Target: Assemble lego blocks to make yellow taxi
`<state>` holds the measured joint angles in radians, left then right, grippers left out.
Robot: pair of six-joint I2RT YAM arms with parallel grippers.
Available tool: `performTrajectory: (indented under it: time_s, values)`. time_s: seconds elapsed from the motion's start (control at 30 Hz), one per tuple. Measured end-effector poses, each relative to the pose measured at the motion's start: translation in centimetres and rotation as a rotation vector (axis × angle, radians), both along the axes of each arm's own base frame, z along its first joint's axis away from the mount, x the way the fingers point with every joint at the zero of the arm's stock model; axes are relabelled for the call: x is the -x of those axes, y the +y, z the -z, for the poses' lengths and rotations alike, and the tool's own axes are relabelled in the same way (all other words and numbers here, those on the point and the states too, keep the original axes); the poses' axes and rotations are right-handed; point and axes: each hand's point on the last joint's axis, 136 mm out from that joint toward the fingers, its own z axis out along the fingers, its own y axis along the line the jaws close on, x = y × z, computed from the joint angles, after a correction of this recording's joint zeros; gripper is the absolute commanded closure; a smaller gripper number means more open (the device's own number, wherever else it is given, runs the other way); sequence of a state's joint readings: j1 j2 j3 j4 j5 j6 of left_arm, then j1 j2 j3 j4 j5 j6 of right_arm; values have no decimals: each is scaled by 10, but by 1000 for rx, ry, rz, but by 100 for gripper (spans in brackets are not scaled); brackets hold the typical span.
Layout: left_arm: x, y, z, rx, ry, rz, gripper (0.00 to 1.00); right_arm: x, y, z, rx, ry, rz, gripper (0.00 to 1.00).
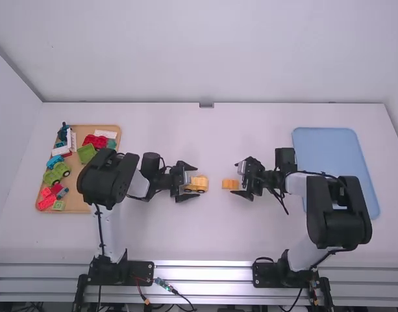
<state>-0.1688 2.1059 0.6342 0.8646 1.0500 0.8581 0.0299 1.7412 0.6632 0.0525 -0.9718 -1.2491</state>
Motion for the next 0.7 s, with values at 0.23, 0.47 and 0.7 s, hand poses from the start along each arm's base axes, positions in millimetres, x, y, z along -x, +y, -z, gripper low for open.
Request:
performTrajectory:
  time_s: [0.23, 0.47, 0.7]
  values:
    - [9, 5, 0, 3, 98, -34, 1, 7, 3, 6, 23, -24, -33, 1]
    - [18, 6, -22, -17, 147, -23, 1, -4, 9, 16, 25, -103, -33, 1]
    - [24, 4, -35, -25, 139, 35, 1, 8, 12, 48, -9, 16, -48, 9]
